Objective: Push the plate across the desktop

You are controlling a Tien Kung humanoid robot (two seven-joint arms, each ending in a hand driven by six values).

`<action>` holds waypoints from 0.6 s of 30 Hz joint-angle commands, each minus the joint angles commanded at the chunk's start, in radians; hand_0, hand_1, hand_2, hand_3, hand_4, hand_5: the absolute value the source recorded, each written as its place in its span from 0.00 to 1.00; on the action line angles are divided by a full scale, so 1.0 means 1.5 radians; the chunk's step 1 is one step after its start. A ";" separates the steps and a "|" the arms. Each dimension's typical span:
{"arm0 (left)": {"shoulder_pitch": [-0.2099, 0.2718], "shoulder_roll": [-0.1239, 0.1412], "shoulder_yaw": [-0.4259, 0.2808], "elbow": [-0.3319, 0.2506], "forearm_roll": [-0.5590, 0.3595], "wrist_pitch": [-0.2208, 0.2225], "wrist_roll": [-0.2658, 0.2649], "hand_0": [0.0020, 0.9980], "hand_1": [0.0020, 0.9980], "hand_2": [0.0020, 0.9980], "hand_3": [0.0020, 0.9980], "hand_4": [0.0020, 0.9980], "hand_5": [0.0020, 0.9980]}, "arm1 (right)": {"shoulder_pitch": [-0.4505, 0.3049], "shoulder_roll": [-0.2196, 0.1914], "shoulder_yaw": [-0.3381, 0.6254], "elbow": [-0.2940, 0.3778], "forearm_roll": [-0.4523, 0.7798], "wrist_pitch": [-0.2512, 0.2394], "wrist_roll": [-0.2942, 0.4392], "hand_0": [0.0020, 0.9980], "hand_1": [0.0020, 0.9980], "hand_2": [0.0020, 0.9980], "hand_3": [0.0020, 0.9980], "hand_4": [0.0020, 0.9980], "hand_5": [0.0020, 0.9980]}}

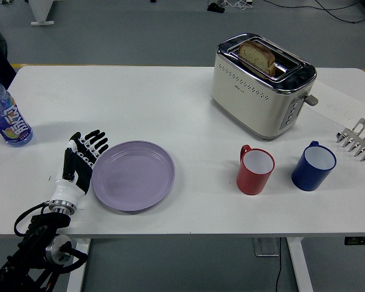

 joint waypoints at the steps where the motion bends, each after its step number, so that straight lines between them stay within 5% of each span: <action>1: -0.001 0.000 0.003 0.000 -0.001 0.000 0.000 0.80 0.77 0.73 0.63 0.45 1.00 | 0.000 0.000 0.000 0.000 0.000 0.000 0.000 0.57 0.47 0.62 0.62 0.39 0.57; 18: -0.011 0.000 0.055 -0.007 -0.014 0.000 0.001 0.80 0.77 0.73 0.63 0.45 1.00 | 0.001 0.000 0.000 0.000 0.000 0.000 0.000 0.57 0.47 0.62 0.62 0.39 0.57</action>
